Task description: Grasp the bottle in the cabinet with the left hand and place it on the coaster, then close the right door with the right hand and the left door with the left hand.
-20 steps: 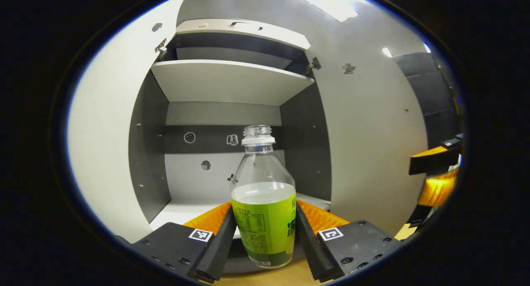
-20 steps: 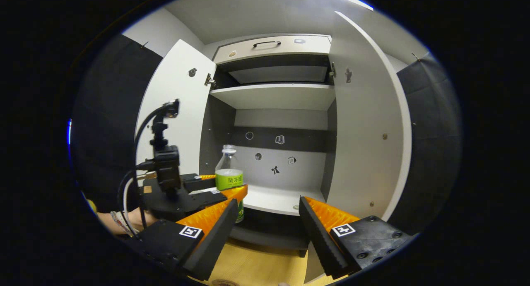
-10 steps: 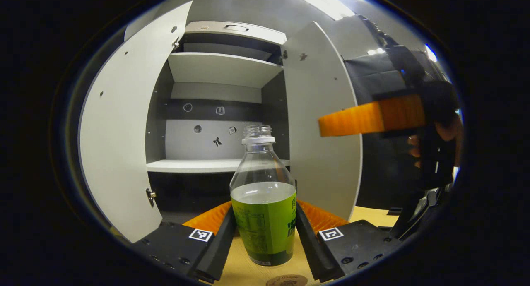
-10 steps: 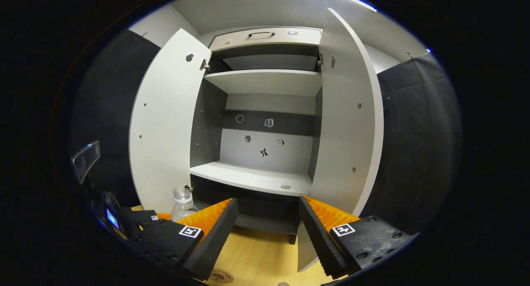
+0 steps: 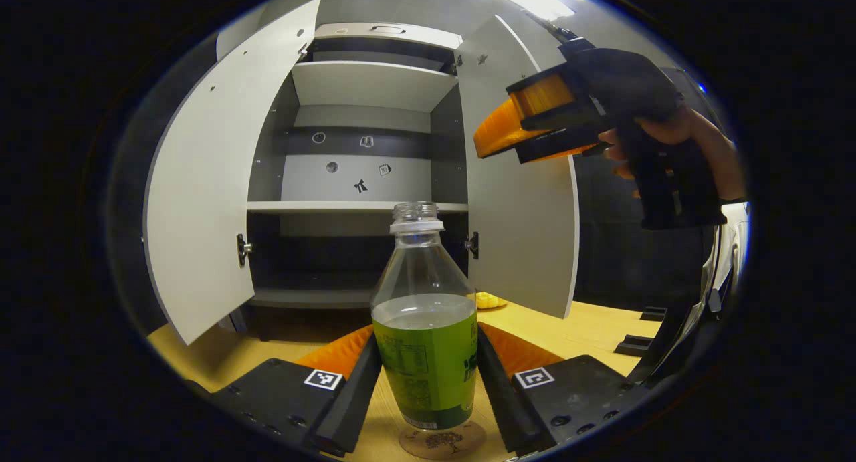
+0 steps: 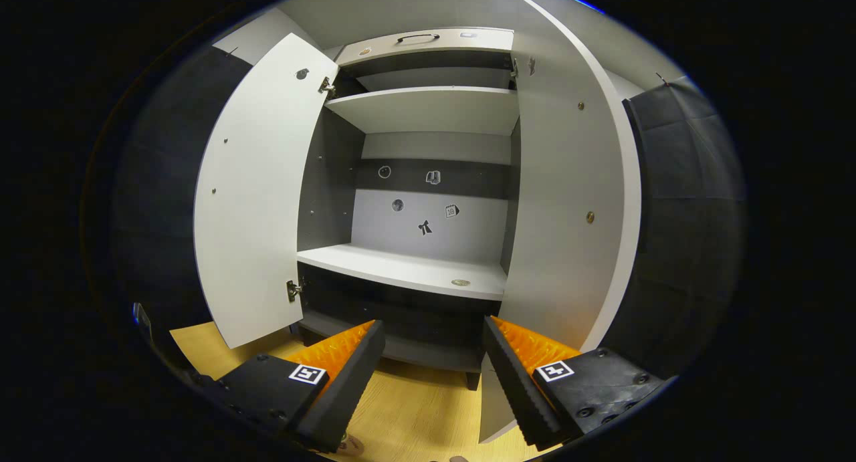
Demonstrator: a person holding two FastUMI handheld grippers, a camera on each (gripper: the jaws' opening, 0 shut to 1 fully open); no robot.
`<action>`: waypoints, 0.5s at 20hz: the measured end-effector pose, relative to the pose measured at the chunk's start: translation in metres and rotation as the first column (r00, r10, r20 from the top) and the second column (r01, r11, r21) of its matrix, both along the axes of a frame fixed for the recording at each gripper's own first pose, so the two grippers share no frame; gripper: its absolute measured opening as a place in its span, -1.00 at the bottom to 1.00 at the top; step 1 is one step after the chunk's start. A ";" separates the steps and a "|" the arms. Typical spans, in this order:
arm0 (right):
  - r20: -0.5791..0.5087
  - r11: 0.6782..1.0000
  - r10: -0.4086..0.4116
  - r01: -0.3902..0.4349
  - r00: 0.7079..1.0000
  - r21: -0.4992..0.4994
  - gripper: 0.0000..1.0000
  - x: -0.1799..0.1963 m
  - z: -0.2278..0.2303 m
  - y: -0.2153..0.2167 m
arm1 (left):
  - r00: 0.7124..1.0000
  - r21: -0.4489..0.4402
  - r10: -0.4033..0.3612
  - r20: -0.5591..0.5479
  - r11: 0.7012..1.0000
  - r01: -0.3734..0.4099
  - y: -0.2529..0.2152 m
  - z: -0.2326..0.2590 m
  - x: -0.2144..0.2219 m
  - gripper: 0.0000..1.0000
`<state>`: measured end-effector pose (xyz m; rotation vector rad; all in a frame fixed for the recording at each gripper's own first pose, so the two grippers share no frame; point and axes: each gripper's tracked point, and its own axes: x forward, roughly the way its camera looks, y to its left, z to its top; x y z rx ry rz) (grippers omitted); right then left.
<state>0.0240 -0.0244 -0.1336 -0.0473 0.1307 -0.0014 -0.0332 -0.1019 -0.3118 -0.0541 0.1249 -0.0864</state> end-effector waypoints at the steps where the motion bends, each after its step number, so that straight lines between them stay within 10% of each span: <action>1: -0.010 1.000 0.012 -0.012 1.000 -0.005 0.96 0.002 -0.005 0.003 | 1.000 0.005 0.009 -0.003 1.000 -0.009 -0.002 -0.007 -0.002 0.57; 10: -0.022 0.996 0.084 -0.084 0.996 -0.027 0.96 0.006 -0.030 0.031 | 0.999 -0.001 0.029 -0.033 1.000 -0.029 0.005 -0.051 -0.013 0.58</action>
